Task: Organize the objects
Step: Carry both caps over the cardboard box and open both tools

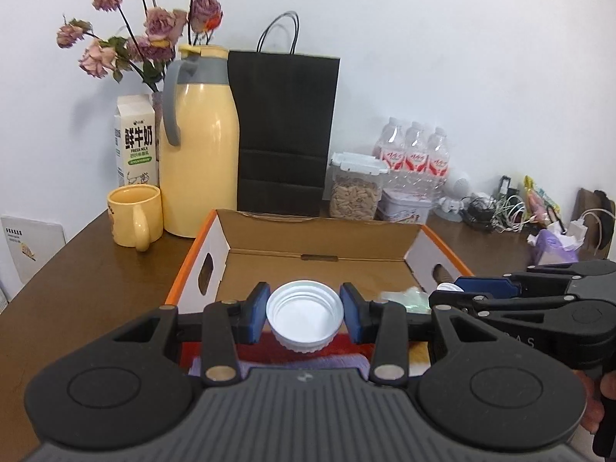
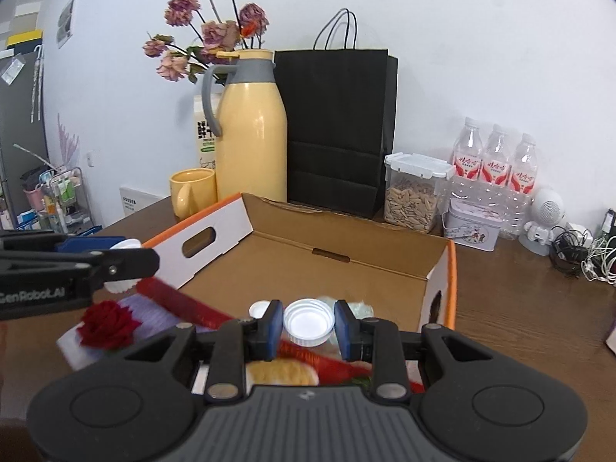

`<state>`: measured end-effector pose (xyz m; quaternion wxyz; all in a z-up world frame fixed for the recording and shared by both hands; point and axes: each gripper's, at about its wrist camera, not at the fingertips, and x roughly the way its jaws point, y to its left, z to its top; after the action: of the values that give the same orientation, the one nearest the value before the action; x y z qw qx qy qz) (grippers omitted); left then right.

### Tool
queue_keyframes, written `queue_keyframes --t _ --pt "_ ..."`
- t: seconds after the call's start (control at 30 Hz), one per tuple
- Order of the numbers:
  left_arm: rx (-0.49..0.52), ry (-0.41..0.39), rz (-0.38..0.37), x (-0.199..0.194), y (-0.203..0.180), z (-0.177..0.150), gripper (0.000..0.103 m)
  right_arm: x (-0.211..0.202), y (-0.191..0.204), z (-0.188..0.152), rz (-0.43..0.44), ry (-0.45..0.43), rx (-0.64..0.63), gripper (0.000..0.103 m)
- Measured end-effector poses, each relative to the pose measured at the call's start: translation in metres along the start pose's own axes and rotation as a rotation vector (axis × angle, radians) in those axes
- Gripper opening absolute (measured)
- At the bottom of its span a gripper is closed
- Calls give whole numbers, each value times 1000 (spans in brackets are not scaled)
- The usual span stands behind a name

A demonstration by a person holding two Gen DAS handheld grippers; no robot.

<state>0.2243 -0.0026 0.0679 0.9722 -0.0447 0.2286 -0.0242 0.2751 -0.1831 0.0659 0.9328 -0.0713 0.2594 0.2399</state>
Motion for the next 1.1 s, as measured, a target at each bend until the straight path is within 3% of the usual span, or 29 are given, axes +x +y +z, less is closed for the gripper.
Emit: queue_keyframes --t 0.6,0.63,0.67,0.7,0.73,0.77,0.8,0.87,1.1 --pt "42 85 64 83 16 22 41 87 -20 15 -3 61 59 28" --pt "47 86 69 85 15 22 41 88 -20 15 0 63 63 32" --pt "51 85 79 86 15 22 44 89 -21 15 3 65 69 47" --pt "50 85 85 86 16 21 58 89 -21 14 2 63 74 57" --pt "45 85 95 87 17 21 69 88 -21 14 -5 58 74 77" --pt "37 81 107 86 18 21 94 87 -20 14 -17 51 70 88" --pt "29 68 120 85 19 21 103 85 -20 14 -27 44 65 89" --pt "20 32 135 79 20 22 103 82 -20 15 -34 37 66 102" --pt "28 3 159 65 17 27 103 67 -20 15 -65 29 90 103"
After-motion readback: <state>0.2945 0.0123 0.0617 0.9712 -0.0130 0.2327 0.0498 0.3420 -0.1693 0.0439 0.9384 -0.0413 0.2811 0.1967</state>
